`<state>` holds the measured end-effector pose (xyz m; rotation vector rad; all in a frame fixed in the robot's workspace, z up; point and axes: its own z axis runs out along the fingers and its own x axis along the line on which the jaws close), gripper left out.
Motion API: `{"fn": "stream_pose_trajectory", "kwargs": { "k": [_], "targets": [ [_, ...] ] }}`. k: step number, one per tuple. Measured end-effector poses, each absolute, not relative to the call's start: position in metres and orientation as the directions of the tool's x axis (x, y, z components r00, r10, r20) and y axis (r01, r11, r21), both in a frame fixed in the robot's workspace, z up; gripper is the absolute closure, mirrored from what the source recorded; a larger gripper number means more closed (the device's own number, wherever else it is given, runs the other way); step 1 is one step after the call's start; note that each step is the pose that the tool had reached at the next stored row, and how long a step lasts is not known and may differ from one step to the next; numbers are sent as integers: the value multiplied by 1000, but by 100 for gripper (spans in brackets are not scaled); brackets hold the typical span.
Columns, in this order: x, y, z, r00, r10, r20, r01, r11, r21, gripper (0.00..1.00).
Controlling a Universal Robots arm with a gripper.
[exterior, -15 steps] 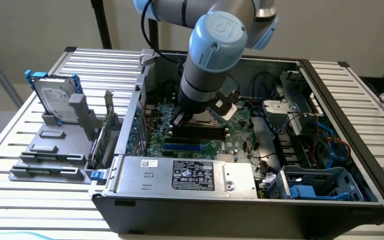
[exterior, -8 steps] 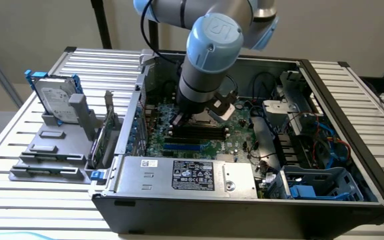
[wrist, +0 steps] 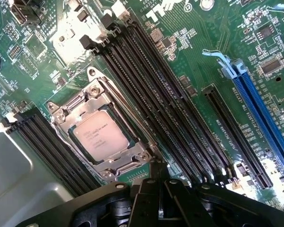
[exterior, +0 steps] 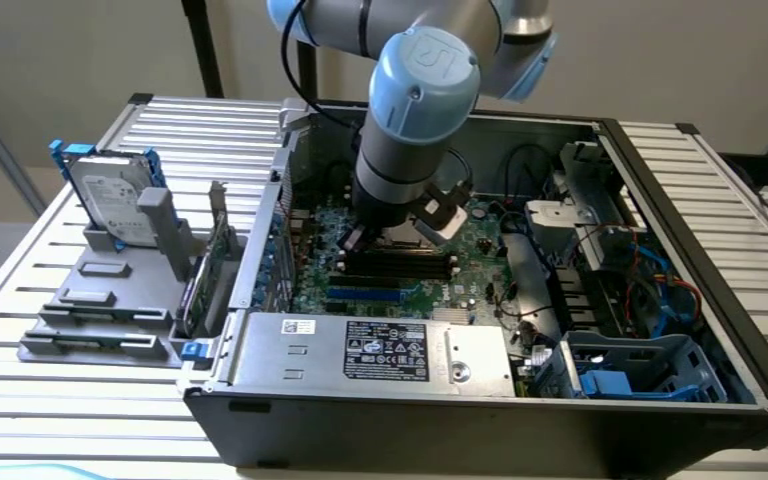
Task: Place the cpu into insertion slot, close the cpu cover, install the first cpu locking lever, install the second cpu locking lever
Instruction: 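Install the second cpu locking lever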
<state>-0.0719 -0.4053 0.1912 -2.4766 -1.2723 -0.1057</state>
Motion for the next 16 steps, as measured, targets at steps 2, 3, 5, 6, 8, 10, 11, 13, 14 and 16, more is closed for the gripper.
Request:
{"fn": "stream_pose_trajectory", "kwargs": {
  "k": [2, 3, 5, 6, 8, 10, 11, 13, 14, 16],
  "targets": [
    [-72, -405, 192, 593, 774, 221, 800, -535, -273, 89],
    [-72, -405, 193, 593, 775, 220, 800, -535, -273, 89],
    [-72, -405, 201, 593, 774, 220, 800, -535, -273, 89],
    [-72, -405, 205, 593, 775, 220, 800, -535, -273, 89],
    [-72, -405, 214, 593, 775, 220, 800, -535, -273, 89],
    [-72, -405, 217, 593, 775, 220, 800, -535, -273, 89],
    [-72, -405, 217, 593, 775, 220, 800, -535, -273, 89],
    [-72, -405, 218, 593, 775, 220, 800, -535, -273, 89],
    [-72, -405, 218, 593, 775, 220, 800, -535, -273, 89],
    [-72, -405, 218, 593, 775, 220, 800, -535, -273, 89]
  ]
}}
